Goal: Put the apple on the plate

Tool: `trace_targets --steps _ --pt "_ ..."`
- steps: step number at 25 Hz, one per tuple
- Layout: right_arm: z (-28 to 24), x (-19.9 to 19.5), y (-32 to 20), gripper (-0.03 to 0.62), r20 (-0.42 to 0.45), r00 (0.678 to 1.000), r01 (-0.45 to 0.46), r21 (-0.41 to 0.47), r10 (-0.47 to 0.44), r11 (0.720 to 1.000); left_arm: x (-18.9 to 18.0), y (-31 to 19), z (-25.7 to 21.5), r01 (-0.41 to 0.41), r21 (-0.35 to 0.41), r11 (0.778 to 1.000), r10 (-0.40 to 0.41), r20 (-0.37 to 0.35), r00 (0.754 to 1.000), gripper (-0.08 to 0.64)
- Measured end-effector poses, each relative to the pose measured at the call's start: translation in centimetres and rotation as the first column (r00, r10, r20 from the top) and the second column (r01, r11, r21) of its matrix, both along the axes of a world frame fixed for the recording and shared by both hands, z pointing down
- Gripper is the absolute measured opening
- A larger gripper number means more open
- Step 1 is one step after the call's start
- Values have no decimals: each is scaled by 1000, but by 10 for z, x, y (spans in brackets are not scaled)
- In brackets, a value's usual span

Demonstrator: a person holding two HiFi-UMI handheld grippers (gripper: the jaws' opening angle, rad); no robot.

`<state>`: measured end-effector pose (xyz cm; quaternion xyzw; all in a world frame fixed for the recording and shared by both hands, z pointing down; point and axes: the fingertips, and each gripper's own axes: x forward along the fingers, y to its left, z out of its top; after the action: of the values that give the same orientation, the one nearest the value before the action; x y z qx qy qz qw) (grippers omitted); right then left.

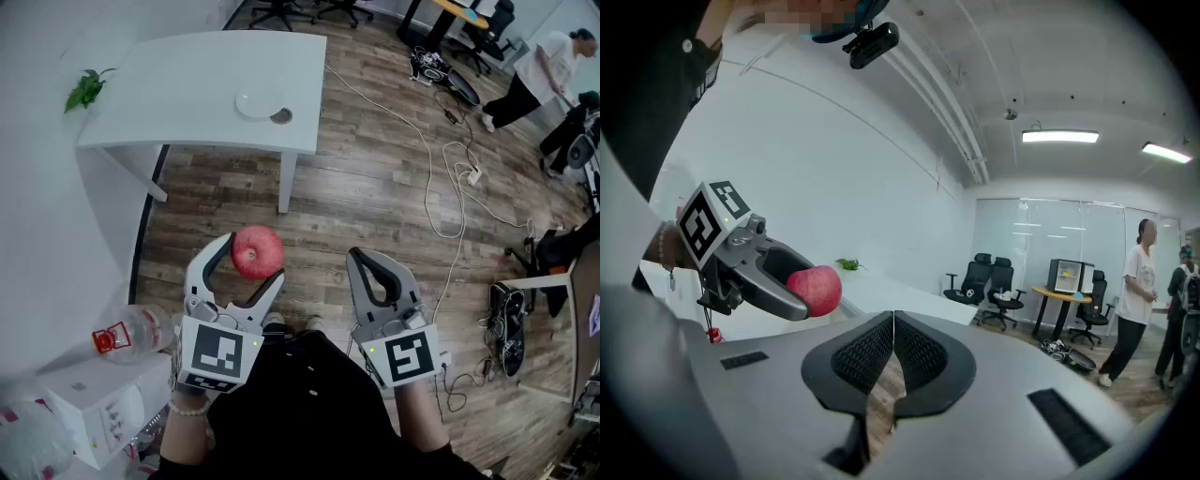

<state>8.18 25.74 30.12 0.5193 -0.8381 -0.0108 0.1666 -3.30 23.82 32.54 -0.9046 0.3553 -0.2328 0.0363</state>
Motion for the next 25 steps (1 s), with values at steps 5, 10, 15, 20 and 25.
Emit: trace_targets --steps 5,10,15,20,25 --pt "-1 0 -4 41 2 1000 -2 0 2 1000 -1 -3 -1 1 3 1000 -1 0 1000 362" --pt "0 -3 -8 41 -1 1000 -6 -2 6 1000 -5 -8 0 3 2 1000 -3 -1 1000 362" --pt "-2 -6 -9 41 25 999 -23 0 23 1000 -13 -10 0 4 5 1000 -4 -6 1000 362" --pt "-1 -13 -11 42 41 998 -45 5 45 999 -26 -15 -1 0 17 1000 0 -14 1000 362" --pt "3 -28 -10 43 30 998 -62 3 62 998 -42 -25 -7 25 19 1000 -24 -39 999 362"
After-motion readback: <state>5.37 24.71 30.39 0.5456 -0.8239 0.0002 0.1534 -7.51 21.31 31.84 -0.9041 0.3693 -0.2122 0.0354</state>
